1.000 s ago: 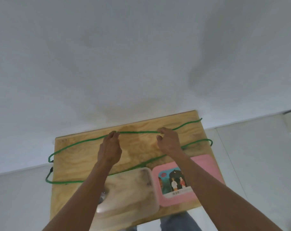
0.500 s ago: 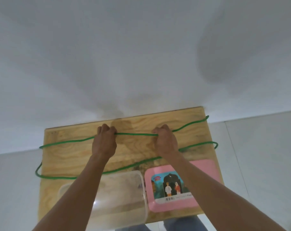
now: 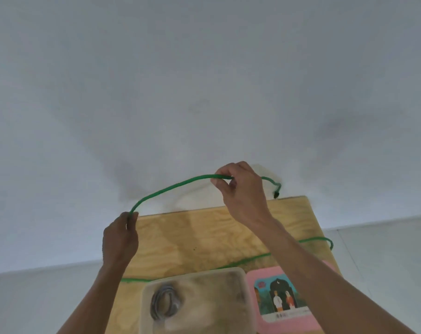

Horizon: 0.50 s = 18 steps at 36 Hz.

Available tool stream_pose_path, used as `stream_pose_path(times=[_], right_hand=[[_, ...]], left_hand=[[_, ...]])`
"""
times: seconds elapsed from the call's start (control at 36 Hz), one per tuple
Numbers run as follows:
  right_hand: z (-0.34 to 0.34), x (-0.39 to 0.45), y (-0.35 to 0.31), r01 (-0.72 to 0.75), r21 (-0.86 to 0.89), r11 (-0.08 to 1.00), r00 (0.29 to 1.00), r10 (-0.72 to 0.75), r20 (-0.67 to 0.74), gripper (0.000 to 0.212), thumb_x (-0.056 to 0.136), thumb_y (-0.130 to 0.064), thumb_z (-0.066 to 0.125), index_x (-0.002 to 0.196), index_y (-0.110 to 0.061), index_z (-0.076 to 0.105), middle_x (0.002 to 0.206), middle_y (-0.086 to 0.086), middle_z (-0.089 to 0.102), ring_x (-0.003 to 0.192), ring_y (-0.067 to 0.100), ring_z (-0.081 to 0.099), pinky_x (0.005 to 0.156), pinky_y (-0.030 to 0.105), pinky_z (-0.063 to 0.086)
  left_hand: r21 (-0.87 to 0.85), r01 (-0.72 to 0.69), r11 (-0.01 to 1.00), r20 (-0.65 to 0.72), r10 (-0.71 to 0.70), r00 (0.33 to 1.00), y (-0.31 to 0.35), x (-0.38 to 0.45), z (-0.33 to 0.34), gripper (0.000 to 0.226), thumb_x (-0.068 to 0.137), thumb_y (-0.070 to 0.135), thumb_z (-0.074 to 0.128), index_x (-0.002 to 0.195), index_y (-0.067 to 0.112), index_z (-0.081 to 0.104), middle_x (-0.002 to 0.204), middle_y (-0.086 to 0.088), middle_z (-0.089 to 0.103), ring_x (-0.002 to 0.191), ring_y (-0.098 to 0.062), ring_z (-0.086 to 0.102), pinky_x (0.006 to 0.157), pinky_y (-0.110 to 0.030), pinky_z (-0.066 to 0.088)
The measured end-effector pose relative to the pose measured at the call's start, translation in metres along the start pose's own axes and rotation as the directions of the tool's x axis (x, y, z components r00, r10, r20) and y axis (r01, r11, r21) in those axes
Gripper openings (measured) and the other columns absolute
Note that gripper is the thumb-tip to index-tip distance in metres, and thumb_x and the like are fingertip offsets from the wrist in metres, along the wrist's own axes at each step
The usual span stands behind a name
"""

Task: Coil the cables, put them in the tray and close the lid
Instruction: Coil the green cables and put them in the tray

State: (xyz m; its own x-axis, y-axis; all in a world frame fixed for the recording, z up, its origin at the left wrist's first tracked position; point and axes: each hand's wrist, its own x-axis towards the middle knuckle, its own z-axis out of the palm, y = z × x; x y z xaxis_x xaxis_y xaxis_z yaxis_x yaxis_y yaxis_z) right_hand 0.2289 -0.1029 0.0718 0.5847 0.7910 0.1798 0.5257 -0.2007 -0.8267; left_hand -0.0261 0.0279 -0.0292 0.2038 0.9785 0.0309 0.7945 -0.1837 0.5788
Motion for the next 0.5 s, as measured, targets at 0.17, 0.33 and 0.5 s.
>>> stream_pose_path(times=[0.17, 0.33, 0.5], right_hand=[[0.023, 0.005, -0.036, -0.059, -0.101, 0.993, 0.998, 0.059, 0.003, 0.022, 0.094, -0.024, 0.064, 0.115, -0.019, 0.064, 0.108, 0.003, 0.064, 0.086, 0.018, 0.065, 0.084, 0.032, 0.054], [0.037, -0.031, -0.081, 0.014, -0.088, 0.996, 0.998, -0.010, 0.055, 0.062, 0.092, -0.027, 0.066, 0.147, -0.024, 0.039, 0.134, -0.007, 0.044, 0.088, 0.005, 0.061, 0.081, 0.017, 0.051], [0.063, -0.079, -0.117, -0.068, -0.019, 0.997, 0.886, 0.070, 0.459, 0.049, 0.088, -0.041, 0.068, 0.133, -0.040, 0.049, 0.118, -0.013, 0.057, 0.078, 0.006, 0.062, 0.072, 0.025, 0.055]], left_hand=[[-0.278, -0.121, 0.953, -0.107, 0.095, 0.990, 0.041, 0.013, -0.066, 0.034, 0.105, 0.032, 0.044, 0.104, 0.009, 0.069, 0.080, -0.008, 0.070, 0.071, -0.029, 0.062, 0.069, -0.040, 0.049], [-0.568, -0.147, 0.810, -0.035, 0.155, 0.987, 0.096, 0.013, -0.123, 0.030, 0.103, 0.040, 0.047, 0.101, 0.022, 0.071, 0.057, 0.007, 0.047, 0.056, -0.018, 0.048, 0.062, -0.041, 0.048], [-0.874, 0.093, 0.477, 0.155, 0.093, 0.984, 0.151, 0.006, -0.160, 0.028, 0.105, 0.023, 0.050, 0.100, 0.006, 0.071, 0.054, 0.005, 0.034, 0.051, -0.012, 0.032, 0.053, -0.029, 0.037]])
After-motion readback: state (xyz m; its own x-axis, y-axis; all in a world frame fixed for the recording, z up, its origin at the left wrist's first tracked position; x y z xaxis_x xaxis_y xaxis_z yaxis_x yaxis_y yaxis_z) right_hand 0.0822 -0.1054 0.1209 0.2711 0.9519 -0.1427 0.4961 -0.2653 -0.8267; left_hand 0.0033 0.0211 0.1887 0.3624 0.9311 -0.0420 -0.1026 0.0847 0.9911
